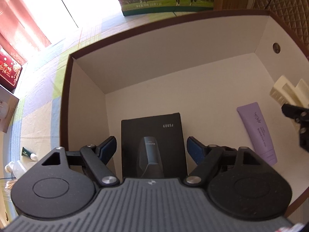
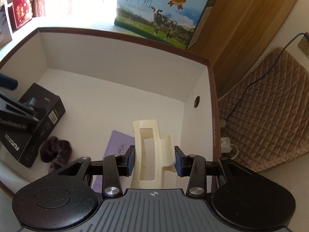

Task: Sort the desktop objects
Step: 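Open both grippers to release the shaver box and hair clip in the box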

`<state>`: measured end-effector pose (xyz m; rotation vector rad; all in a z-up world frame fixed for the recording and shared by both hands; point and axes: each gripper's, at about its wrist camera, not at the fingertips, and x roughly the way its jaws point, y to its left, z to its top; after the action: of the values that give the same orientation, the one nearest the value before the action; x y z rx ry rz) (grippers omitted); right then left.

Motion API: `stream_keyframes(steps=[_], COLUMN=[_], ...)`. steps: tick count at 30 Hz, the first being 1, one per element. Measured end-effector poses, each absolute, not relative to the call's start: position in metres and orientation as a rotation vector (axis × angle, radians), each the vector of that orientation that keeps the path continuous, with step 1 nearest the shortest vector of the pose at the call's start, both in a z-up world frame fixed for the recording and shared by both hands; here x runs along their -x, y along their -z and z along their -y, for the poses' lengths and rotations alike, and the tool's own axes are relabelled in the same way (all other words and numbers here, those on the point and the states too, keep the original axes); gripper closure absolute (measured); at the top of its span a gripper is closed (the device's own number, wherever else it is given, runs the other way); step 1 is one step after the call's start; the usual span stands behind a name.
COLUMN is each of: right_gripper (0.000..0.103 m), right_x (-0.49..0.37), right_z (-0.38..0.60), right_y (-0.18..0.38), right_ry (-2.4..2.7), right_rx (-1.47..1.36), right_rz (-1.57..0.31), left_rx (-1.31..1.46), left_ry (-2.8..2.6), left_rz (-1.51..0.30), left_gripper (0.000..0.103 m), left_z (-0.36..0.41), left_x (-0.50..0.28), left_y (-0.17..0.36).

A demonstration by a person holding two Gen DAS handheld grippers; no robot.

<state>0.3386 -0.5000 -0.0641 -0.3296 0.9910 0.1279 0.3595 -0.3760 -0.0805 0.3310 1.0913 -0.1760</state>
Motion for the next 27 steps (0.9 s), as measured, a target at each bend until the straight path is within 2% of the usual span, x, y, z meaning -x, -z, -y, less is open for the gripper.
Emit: stream_keyframes(steps=[7, 8, 10, 11, 12, 14, 21, 27], right_gripper=[0.065, 0.062, 0.048, 0.037, 0.032, 0.029, 0.008, 0.002], right_x=[-0.336, -0.335, -0.331, -0.328, -0.324, -0.319, -0.299, -0.285], right_z=[0.501, 0.503, 0.507, 0.51, 0.512, 0.516, 0.521, 0.517], right_y=[0.069, 0.068, 0.063, 0.059, 0.055, 0.047, 0.029, 0.021], right_ry=[-0.137, -0.146, -0.165, -0.177, -0.191, -0.222, -0.283, -0.297], right_rx=[0.326, 0.313, 0.279, 0.257, 0.235, 0.19, 0.066, 0.021], right_rz=[-0.979, -0.975, -0.957, -0.936, -0.922, -0.906, -0.879, -0.87], left_rx=[-0.312, -0.31, -0.305, -0.3, -0.294, -0.279, -0.241, -0.238], left_ry=[0.185, 0.186, 0.189, 0.192, 0.194, 0.2, 0.226, 0.235], left_rz=[-1.069, -1.067, -1.063, -1.062, -1.06, -1.053, -1.021, -0.993], left_gripper=[0.023, 0.021, 0.02, 0.02, 0.02, 0.019, 0.014, 0.01], left_z=[0.369, 0.368, 0.366, 0.364, 0.363, 0.359, 0.349, 0.347], left_x=[-0.357, -0.356, -0.356, -0.355, -0.354, -0.349, -0.333, -0.313], left_y=[0.069, 0.068, 0.064, 0.063, 0.061, 0.056, 0.037, 0.023])
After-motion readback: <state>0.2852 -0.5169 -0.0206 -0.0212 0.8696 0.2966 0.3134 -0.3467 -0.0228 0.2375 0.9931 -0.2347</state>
